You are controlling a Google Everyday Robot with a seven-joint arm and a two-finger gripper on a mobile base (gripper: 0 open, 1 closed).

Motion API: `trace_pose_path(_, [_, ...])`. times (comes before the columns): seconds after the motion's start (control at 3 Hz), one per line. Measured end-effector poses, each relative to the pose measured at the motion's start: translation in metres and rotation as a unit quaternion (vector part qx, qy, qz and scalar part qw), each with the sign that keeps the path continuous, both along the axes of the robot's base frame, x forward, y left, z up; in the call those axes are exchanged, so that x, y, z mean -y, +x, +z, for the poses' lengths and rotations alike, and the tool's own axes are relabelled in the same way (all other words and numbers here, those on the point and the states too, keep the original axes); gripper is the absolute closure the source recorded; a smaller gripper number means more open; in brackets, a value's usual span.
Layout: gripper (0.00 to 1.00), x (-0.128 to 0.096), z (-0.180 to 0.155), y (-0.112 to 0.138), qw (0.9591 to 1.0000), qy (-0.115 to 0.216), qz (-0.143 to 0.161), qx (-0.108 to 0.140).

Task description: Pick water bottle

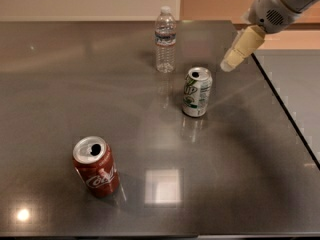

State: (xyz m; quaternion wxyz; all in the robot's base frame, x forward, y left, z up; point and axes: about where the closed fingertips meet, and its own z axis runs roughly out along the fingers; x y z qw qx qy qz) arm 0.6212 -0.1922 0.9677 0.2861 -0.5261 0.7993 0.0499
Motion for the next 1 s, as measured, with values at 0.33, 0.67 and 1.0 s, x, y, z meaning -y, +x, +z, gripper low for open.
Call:
trace_pose_path(0.33, [0.0, -0.02, -0.01, 0.039, 0.9996, 0.026, -0.011, -0.003])
trace_pose_path(0.67, [0.0, -0.043, -0.017, 0.073, 0.9985, 0.051, -0.018, -0.008])
trace_pose_path(1.0, [0.0, -0.069, -0.018, 0.097, 0.9972, 0.073, -0.019, 0.001])
